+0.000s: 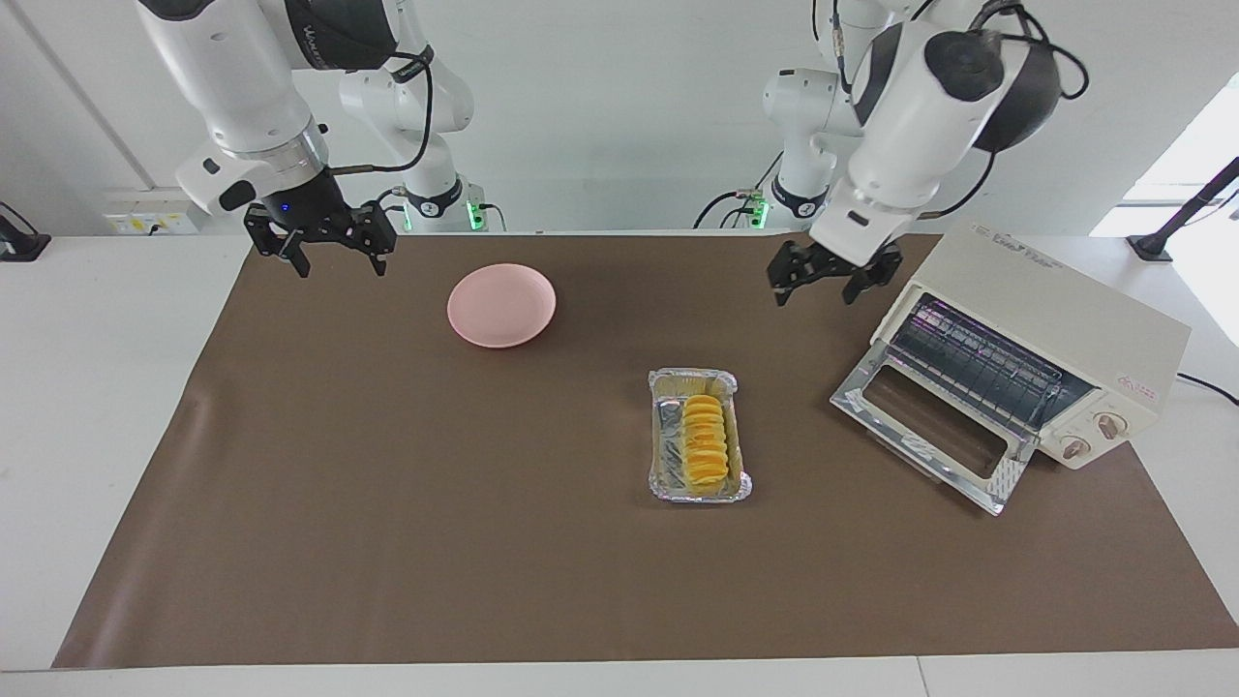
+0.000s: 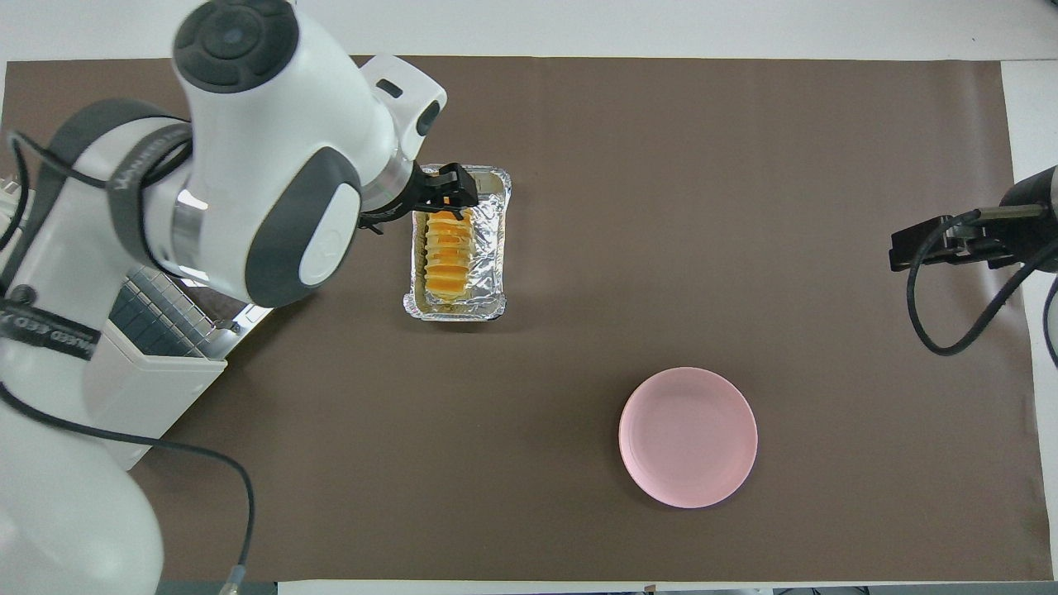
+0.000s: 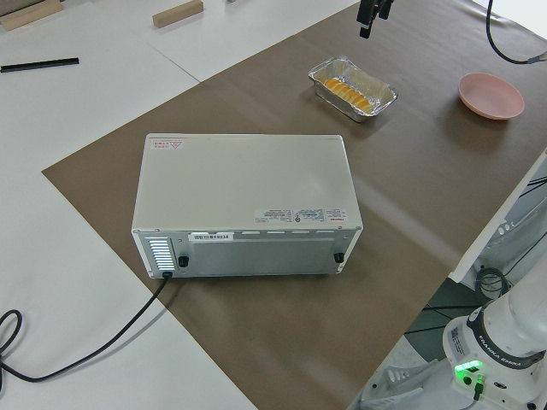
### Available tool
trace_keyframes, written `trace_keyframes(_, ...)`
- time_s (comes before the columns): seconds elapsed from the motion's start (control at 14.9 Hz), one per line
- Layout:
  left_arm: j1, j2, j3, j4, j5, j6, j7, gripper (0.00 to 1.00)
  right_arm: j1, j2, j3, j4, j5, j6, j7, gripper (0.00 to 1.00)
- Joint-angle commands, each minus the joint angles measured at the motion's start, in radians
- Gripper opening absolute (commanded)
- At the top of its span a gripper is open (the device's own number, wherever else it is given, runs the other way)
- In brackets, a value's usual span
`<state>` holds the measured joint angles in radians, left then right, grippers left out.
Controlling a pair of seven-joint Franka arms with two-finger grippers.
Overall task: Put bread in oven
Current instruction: 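Grasp the foil tray rim with the left gripper and lift it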
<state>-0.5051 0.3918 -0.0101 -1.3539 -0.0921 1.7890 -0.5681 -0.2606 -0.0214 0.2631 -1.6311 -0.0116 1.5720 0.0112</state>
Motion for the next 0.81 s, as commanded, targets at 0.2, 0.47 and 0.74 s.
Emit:
trace_keyframes(0.2, -0.099, 0.143, 0.019, -0.041, 0.012, 0.202, -0.022, 1.00, -0.057, -0.008, 0.008, -0.012, -0.010, 0.010, -0.036, 1.00)
trace_keyframes(0.47, -0.133, 0.148, 0.021, -0.149, 0.034, 0.221, -0.044, 1.00, 0.120, -0.006, -0.153, -0.013, -0.008, 0.011, -0.033, 1.00)
trace_keyframes(0.74, -0.136, 0.144, 0.019, -0.214, 0.032, 0.291, -0.065, 0.97, 0.236, -0.005, -0.311, -0.015, 0.004, 0.006, -0.036, 1.00)
